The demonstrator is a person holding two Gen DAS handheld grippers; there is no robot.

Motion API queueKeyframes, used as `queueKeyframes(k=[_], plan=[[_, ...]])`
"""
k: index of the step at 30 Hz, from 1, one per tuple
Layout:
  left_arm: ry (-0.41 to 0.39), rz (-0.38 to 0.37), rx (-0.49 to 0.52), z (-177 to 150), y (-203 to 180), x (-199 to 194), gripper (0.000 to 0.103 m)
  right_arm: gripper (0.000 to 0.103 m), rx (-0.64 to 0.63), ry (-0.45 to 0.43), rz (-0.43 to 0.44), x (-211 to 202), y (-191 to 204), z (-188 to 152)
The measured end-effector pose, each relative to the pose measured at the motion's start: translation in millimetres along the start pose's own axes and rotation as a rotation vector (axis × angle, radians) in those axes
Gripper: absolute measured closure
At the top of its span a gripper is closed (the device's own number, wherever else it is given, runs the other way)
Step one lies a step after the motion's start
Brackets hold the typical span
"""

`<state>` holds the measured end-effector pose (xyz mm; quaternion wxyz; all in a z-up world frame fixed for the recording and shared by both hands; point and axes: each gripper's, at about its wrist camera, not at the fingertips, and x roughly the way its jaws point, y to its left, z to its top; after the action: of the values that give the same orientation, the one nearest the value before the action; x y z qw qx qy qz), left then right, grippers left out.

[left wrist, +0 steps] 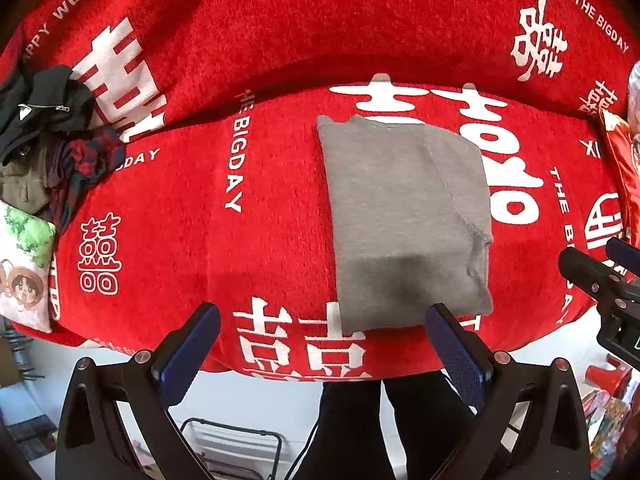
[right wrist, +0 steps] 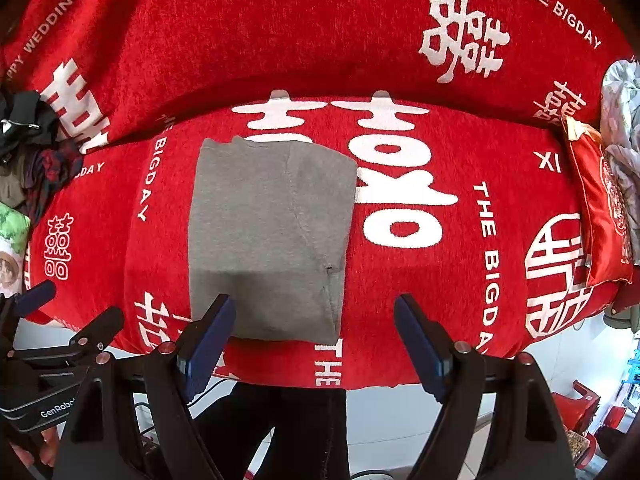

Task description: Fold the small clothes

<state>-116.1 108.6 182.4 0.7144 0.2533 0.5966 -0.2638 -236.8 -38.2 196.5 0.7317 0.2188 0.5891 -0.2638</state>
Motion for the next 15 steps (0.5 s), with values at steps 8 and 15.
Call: queueKeyframes(k=[8,15], plan=[[-0.009,0.016,-0.020,1.4,2.6,-0.6,0.001,0.019,-0.001,0.000,0.000,0.3,0.2,0.1],[-0.005,0.019,-0.034,1.7,4.0,0.9,0.001,0.019,-0.005,0.003,0.003,2.4,1.2,-2.2]])
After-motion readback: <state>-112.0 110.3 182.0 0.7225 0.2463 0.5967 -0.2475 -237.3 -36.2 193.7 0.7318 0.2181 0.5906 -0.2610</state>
